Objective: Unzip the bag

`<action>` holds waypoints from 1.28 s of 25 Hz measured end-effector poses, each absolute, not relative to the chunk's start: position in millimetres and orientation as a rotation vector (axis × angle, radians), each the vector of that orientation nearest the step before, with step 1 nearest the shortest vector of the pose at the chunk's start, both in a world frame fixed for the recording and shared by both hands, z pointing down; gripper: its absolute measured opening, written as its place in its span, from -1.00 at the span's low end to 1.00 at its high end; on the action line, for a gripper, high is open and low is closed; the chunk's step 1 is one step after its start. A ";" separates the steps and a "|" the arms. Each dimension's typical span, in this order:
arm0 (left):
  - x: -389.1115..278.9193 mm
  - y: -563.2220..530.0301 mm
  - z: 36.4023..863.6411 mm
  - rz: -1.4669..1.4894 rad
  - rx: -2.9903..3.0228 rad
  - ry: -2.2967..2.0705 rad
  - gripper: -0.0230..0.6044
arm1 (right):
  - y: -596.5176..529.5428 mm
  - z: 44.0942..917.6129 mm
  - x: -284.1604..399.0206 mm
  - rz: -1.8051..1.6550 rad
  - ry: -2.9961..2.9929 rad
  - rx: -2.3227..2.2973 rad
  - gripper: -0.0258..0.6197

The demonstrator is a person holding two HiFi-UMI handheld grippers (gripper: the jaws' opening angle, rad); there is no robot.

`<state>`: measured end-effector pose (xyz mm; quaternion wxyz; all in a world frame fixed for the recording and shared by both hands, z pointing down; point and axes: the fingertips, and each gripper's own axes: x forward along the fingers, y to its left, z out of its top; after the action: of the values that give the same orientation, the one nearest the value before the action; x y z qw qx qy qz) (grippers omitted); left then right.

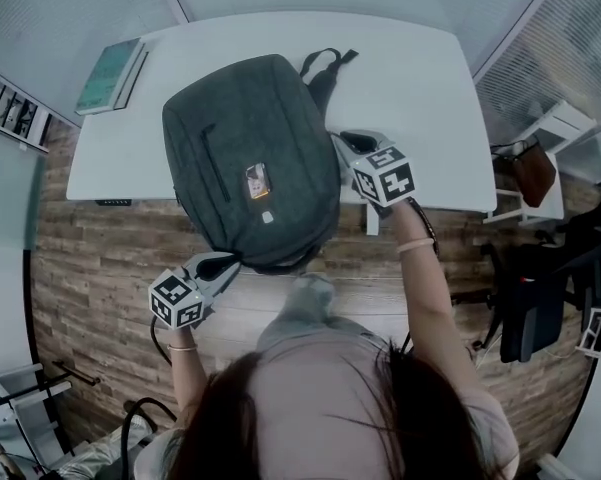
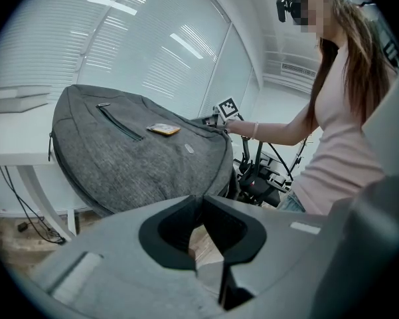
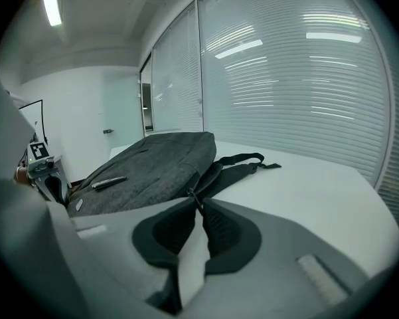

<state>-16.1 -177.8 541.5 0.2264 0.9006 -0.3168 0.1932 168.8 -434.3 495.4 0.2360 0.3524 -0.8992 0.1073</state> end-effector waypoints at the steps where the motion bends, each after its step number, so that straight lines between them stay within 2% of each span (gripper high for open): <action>1: -16.2 -177.3 541.8 0.531 2.479 -0.876 -0.79 | -435.3 496.0 168.6 0.295 -2.463 0.967 -0.80; 9: -16.1 -176.6 537.3 0.479 2.474 -0.917 -0.78 | -427.9 498.9 165.0 0.311 -2.456 0.966 -0.86; 21: -17.1 -173.8 521.8 0.350 2.472 -1.023 -0.77 | -412.7 506.0 178.2 0.427 -2.457 1.122 -0.80; 24: -21.5 -176.7 517.9 0.321 2.465 -1.079 -0.84 | -406.0 499.8 183.0 0.444 -2.468 1.180 -0.80; 32: -33.3 -184.1 499.6 0.295 2.457 -1.228 -0.84 | -369.5 472.3 185.2 0.434 -2.501 1.286 -0.84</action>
<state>-33.3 -184.1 499.6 0.1882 0.8735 -0.4365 0.1050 185.2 -369.5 472.3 0.1474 0.4471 -0.8692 0.1509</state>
